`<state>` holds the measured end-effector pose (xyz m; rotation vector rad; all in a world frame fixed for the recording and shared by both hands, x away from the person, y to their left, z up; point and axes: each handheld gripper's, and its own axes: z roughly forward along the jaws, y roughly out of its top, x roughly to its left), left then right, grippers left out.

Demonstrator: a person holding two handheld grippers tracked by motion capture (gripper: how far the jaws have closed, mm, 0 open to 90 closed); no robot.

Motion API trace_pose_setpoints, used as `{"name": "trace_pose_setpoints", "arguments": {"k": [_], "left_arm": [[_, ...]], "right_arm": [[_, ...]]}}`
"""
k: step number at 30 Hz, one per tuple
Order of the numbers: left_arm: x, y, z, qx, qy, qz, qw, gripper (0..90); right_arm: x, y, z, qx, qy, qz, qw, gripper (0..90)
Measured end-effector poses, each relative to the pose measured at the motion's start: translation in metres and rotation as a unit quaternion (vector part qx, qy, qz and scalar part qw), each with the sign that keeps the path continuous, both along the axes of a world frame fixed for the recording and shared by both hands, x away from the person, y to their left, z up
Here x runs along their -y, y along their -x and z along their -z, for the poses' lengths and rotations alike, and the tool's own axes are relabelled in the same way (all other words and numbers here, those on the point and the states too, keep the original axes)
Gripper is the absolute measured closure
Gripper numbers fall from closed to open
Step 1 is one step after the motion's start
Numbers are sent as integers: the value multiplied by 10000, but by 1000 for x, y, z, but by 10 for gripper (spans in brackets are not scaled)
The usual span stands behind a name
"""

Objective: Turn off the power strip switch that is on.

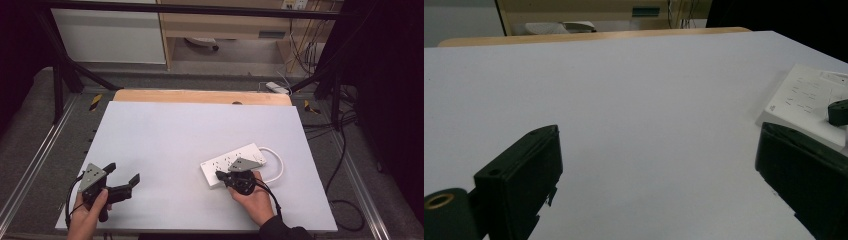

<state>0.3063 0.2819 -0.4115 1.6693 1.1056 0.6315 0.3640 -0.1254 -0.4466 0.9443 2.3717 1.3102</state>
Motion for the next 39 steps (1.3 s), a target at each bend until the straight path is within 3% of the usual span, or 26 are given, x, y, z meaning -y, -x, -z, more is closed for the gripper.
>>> {"name": "trace_pose_setpoints", "arguments": {"k": [14, 39], "left_arm": [[1, 0, 0, 14, 4, 42, 10000, 48], [2, 0, 1, -14, -5, 36, 10000, 48]], "right_arm": [[1, -2, 0, -83, -82, 17, 9999, 900], [4, -3, -6, 61, -346, -19, 9994, 900]]}}
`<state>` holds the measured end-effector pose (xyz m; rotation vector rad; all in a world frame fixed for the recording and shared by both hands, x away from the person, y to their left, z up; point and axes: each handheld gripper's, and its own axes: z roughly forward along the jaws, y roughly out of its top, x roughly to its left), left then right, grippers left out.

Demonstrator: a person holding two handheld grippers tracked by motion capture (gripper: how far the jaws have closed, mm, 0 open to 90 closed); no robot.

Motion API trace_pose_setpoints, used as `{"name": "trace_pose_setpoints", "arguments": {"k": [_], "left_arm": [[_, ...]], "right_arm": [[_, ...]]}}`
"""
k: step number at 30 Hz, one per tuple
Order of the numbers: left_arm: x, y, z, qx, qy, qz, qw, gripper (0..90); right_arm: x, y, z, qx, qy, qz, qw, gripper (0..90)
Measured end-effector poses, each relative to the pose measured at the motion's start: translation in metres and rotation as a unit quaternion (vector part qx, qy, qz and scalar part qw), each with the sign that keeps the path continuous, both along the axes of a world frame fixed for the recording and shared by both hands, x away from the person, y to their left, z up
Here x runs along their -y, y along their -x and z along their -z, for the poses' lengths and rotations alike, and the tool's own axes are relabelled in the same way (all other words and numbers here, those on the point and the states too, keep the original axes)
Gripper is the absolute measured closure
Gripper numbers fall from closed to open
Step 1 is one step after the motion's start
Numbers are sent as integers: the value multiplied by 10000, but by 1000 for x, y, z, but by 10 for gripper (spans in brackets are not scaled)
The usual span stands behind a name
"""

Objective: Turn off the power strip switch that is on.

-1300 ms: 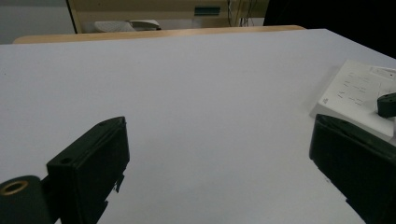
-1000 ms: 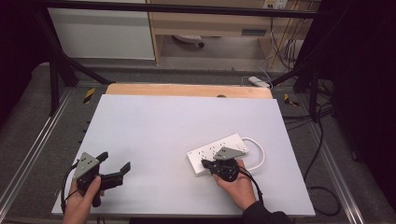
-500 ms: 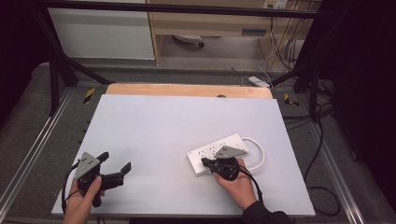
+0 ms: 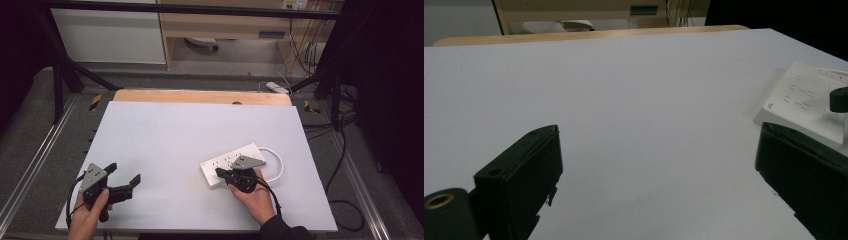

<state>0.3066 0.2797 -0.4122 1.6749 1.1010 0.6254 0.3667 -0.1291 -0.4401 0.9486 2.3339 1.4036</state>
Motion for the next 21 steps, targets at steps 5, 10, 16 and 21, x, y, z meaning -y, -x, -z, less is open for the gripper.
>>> {"name": "trace_pose_setpoints", "arguments": {"k": [5, 10, 16, 21], "left_arm": [[0, 0, 0, 12, -2, -8, 10000, 48], [0, 0, 0, -14, 12, -10, 10000, 48], [0, 0, 0, -13, 17, -8, 10000, 48], [0, 0, 0, -14, 19, -11, 10000, 48]], "right_arm": [[2, 0, -2, 25, -58, 51, 10000, 887], [3, -2, -3, -9, -126, 89, 9999, 847], [5, -2, -7, 48, -186, 126, 9997, 814], [7, -3, -10, 45, -196, 148, 9997, 746]]}}
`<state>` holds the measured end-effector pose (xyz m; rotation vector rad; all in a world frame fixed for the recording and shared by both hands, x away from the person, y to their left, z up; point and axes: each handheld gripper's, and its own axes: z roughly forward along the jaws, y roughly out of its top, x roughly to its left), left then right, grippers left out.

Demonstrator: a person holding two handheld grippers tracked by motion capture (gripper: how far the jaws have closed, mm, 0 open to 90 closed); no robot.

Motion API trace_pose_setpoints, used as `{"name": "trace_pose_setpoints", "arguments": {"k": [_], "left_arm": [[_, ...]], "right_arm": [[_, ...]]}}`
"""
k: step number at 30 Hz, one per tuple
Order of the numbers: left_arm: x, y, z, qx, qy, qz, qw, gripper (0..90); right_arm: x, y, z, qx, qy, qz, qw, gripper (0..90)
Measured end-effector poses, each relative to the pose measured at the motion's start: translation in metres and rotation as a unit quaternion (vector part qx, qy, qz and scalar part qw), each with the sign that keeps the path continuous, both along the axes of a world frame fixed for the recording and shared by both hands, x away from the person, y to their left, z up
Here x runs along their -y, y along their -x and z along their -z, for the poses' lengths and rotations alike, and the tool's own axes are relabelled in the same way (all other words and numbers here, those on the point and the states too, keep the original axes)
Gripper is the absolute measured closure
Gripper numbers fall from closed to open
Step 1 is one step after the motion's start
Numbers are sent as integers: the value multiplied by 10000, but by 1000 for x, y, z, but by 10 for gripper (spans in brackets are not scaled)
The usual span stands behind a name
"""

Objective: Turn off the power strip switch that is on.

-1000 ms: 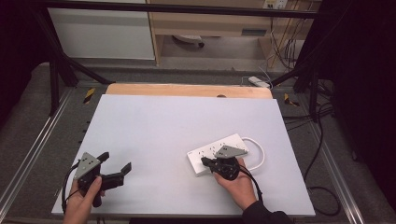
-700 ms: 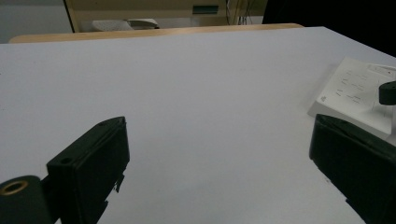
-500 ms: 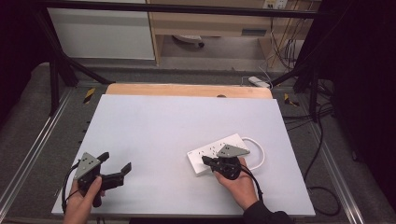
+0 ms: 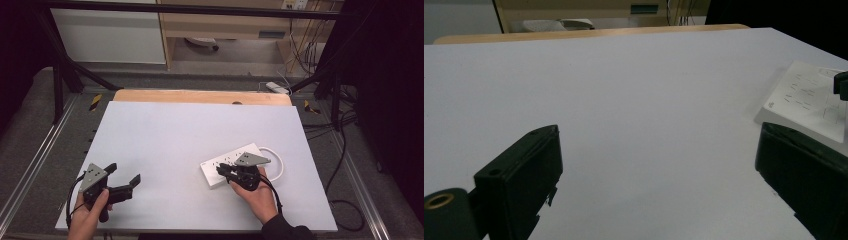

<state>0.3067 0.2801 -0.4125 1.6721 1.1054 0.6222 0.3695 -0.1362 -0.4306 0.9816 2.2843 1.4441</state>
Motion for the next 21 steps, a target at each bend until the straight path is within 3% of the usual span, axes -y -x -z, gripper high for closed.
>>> {"name": "trace_pose_setpoints", "arguments": {"k": [9, 14, 21], "left_arm": [[-1, 0, 0, -6, 5, -30, 10000, 48], [-1, 0, 0, -11, 7, -40, 10000, 48], [-4, 1, -1, 52, 67, -140, 9999, 47]], "right_arm": [[4, -1, -8, 114, -136, 224, 9996, 504], [6, 0, -13, 108, -279, 374, 9989, 295], [8, -1, -19, 189, -244, 686, 9972, 94]]}}
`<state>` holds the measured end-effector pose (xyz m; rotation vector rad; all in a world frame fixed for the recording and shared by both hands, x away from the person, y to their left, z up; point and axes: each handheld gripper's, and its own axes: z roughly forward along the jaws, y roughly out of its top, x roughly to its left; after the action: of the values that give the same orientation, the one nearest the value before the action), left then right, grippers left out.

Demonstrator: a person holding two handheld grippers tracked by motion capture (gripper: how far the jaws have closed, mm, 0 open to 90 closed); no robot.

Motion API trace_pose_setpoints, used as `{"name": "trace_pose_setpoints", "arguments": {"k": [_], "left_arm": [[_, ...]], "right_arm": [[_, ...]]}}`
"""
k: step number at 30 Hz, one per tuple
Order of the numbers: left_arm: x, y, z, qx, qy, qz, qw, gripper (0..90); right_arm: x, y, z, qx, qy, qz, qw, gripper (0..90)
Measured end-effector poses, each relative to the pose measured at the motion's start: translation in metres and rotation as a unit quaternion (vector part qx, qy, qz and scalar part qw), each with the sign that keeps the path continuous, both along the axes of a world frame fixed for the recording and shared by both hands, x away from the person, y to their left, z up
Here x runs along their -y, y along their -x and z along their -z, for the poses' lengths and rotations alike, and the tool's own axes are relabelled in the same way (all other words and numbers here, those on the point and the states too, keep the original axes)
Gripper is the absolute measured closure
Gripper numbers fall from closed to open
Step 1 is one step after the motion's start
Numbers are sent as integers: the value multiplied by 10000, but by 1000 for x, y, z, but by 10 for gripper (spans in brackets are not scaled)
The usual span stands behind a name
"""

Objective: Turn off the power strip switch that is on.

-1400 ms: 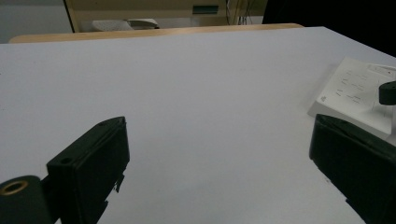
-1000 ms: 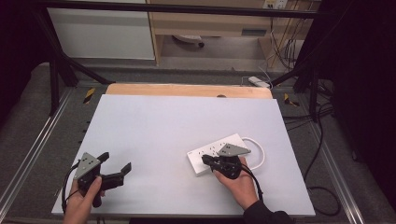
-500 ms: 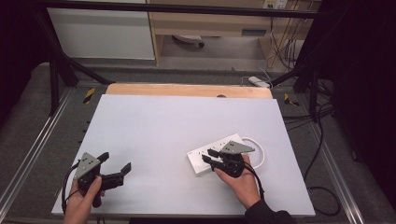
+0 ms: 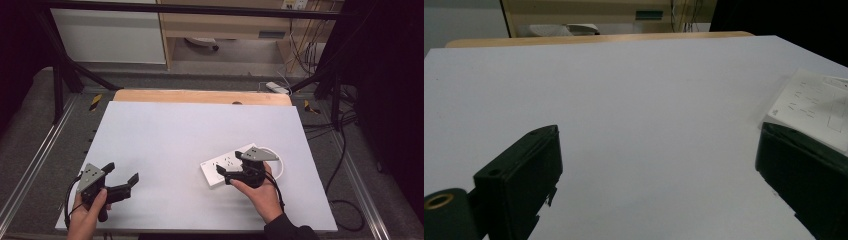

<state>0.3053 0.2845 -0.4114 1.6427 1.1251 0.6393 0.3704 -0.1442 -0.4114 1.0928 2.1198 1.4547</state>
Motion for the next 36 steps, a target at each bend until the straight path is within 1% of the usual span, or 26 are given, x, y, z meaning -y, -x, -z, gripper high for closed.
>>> {"name": "trace_pose_setpoints", "arguments": {"k": [3, 5, 6, 9, 14, 17, 19, 23, 30, 36], "left_arm": [[-1, 1, 1, -16, -8, -7, 10000, 47], [-1, 1, 1, -9, -2, -9, 10000, 46], [-1, 1, 1, -17, -19, 0, 10000, 47], [-1, 1, 1, -8, -1, -6, 10000, 47], [0, 1, 1, -32, -22, 36, 10000, 47], [0, 1, 1, -41, -48, 20, 10000, 47], [0, 2, 1, -40, -56, 18, 10000, 46], [1, 1, 2, -66, -63, 33, 10000, 47], [1, 1, 2, -70, -76, 72, 9999, 47], [2, 1, 2, -62, -76, 63, 9999, 47]], "right_arm": [[2, 1, -4, 242, 146, 132, 9995, 50], [5, 1, -7, 394, 64, 175, 9990, 59], [6, 1, -8, 429, 6, 181, 9989, 58], [10, 0, -13, 451, -99, 209, 9987, 47], [18, -1, -24, 462, -111, 233, 9986, 22], [24, 0, -29, 467, -98, 261, 9985, 18], [29, 0, -31, 514, -150, 227, 9983, 17], [40, 2, -36, 550, -244, 302, 9977, 16], [57, 8, -44, 692, -228, 397, 9965, 14], [69, 11, -47, 761, -249, 470, 9957, 16]]}}
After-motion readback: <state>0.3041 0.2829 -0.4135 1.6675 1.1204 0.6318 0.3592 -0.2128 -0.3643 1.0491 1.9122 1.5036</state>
